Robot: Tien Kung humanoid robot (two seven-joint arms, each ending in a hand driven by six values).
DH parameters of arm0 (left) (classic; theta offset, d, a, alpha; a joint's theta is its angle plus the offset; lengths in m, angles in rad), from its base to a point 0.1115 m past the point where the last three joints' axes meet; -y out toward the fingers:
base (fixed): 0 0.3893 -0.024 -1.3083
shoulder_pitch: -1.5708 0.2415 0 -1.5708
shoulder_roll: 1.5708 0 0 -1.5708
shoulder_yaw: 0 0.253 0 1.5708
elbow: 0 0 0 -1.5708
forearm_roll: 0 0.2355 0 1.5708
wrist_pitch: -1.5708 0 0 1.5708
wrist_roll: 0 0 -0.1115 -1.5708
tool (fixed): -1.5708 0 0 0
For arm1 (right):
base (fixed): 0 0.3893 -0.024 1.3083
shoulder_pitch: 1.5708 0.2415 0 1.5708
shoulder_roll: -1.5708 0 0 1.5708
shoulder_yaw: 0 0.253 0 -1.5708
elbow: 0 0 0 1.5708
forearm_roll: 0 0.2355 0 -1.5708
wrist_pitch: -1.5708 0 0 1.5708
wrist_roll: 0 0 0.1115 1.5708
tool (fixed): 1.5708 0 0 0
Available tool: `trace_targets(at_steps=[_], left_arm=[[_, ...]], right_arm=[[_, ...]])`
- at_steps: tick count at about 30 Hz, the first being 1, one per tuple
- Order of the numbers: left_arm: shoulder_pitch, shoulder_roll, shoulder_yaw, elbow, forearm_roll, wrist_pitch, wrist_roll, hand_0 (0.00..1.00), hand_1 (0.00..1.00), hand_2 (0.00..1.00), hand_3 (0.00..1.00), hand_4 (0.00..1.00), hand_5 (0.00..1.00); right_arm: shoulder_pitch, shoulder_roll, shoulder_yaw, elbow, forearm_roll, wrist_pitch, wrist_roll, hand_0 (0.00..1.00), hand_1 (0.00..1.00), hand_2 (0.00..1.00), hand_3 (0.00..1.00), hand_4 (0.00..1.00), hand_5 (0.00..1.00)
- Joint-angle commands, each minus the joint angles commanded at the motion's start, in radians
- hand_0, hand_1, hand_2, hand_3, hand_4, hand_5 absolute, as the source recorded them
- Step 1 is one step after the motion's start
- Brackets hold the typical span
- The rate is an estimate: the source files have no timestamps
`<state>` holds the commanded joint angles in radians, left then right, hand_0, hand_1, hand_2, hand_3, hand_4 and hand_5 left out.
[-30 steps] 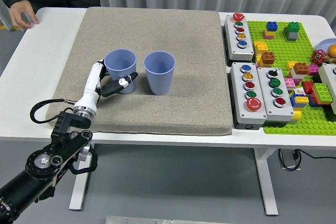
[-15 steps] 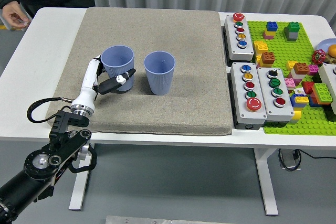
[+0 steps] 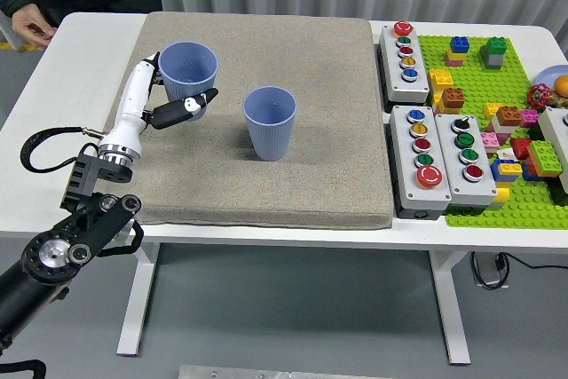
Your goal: Pick cup pour cup place
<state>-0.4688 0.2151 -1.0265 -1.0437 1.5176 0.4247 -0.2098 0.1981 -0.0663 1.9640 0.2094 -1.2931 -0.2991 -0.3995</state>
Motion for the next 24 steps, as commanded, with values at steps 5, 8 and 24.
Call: trace_targets(at_steps=[5, 8, 24], left_arm=[[-0.042, 0.032, 0.032, -0.006, 0.127, -0.017, 0.043, 0.447, 0.442, 0.508, 0.527, 0.844, 0.249], [-0.063, 0.042, 0.048, -0.019, 0.189, -0.030, 0.065, 0.447, 0.436, 0.505, 0.518, 0.833, 0.234], [-0.148, 0.083, 0.106, -0.062, 0.510, -0.068, 0.136, 0.436, 0.437, 0.487, 0.497, 0.788, 0.202]], right_arm=[[-0.002, 0.000, -0.001, 0.000, 0.001, 0.000, 0.000, 0.669, 0.610, 0.557, 0.551, 0.002, 0.198], [-0.002, 0.000, -0.003, 0.001, 0.005, -0.001, -0.001, 0.669, 0.610, 0.557, 0.551, 0.002, 0.198], [0.003, -0.004, -0.009, 0.000, 0.018, -0.001, 0.005, 0.669, 0.610, 0.557, 0.550, 0.002, 0.198]])
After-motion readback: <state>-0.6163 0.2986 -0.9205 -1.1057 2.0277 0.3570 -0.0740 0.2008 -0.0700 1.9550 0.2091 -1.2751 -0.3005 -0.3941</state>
